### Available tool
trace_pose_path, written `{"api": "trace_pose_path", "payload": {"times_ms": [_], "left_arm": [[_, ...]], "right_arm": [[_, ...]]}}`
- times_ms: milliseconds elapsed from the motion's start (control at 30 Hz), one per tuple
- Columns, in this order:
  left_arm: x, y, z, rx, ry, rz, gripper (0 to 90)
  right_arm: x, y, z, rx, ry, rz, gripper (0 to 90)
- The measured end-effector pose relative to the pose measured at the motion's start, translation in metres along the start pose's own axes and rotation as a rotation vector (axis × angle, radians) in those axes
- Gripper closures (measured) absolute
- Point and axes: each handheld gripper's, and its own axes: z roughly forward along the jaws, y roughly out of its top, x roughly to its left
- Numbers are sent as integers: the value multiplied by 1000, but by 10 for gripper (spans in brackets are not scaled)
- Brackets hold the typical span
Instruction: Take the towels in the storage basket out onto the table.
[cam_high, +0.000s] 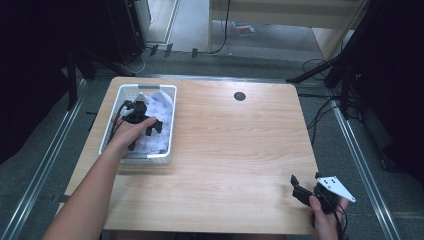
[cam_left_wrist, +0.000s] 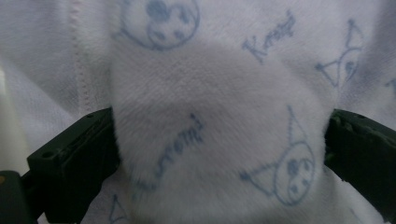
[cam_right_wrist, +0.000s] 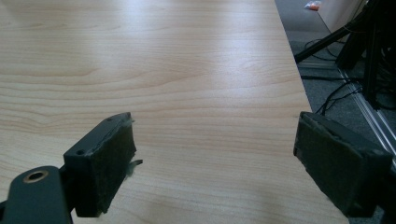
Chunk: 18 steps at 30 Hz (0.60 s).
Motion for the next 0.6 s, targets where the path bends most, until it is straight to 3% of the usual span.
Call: {"api": "trace_pose_path", "payload": {"times_ms": [200,400,600], "left_arm": [[-3,2,2,9,22,-16,0],[-2,2,2,5,13,0,0],[-3,2,3,15,14,-17,0]], "right_arm": [[-1,0,0,-2,0,8,132],[-2,0,0,2,-1,18,132],[-2,0,0,5,-2,20,133]]}}
